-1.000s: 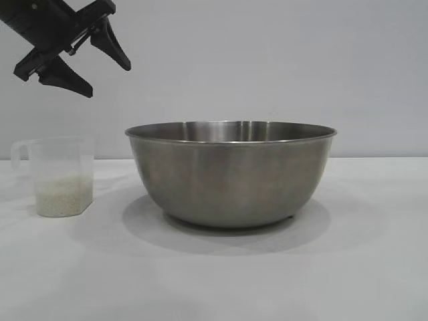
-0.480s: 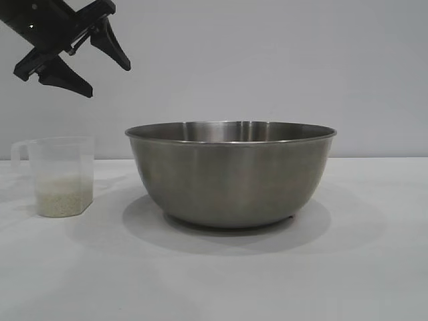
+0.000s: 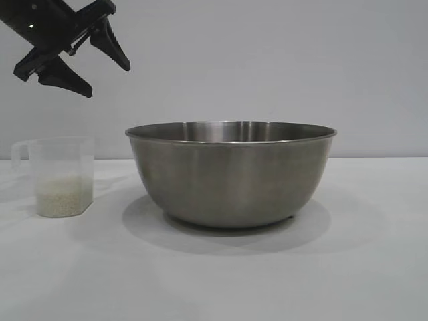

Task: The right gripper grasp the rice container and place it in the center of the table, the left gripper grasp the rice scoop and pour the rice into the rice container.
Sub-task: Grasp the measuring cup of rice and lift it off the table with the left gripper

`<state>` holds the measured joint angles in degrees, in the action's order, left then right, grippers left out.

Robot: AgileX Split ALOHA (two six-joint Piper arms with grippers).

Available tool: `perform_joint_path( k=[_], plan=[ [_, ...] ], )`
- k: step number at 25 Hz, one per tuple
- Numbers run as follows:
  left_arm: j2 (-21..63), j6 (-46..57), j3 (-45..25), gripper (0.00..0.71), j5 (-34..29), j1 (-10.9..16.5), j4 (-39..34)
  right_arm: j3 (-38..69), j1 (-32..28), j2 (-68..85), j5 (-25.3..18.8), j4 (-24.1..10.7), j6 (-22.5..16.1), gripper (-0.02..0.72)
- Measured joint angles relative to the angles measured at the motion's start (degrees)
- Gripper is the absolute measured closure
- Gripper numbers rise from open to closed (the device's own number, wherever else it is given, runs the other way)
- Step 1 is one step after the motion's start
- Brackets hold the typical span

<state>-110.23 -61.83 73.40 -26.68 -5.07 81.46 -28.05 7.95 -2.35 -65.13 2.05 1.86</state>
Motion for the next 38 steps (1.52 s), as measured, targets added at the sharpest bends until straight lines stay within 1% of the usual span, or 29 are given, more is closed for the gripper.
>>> perform_joint_path(
  k=[4,9,16,20,23,26,28,31,36,38],
  plan=[
    [0.0,0.0,0.0,0.214,-0.55,0.0,-0.11,0.0,0.0,1.08,0.0,-0.15,-0.36,0.137],
    [0.0,0.0,0.1,0.214,-4.26,-0.03,-0.21,0.0,0.0,3.31,-0.14,-0.25,-0.49,0.137],
    [0.0,0.0,0.1,0.214,-3.13,-0.03,-0.47,0.0,0.0,3.31,-0.14,-0.25,-0.58,0.137],
    [1.83,0.58,0.1,0.214,-3.24,-0.03,-6.78,0.0,0.0,3.31,-0.14,-0.25,-0.58,0.137],
    [5.63,4.37,0.1,0.214,-3.36,-0.03,-16.26,0.0,0.0,3.31,-0.14,-0.25,-0.58,0.137],
    [10.88,16.23,0.1,0.214,-5.83,-0.03,-30.55,0.0,0.0,3.31,-0.14,-0.25,-0.58,0.137],
    [13.74,25.82,0.1,0.214,-8.9,-0.03,-39.15,0.0,0.0,3.31,-0.14,-0.25,-0.58,0.137],
    [17.77,36.57,0.1,0.214,-14.31,-0.03,-50.29,0.0,0.0,3.31,-0.14,-0.25,-0.58,0.137],
    [24.44,48.08,0.1,0.214,-22.32,-0.03,-66.46,0.0,0.0,3.31,-0.14,-0.25,-0.58,0.137],
    [27.72,51.21,0.1,0.214,-25.3,-0.03,-71.22,0.0,0.0,3.31,-0.14,-0.25,-0.58,0.137]
  ],
)
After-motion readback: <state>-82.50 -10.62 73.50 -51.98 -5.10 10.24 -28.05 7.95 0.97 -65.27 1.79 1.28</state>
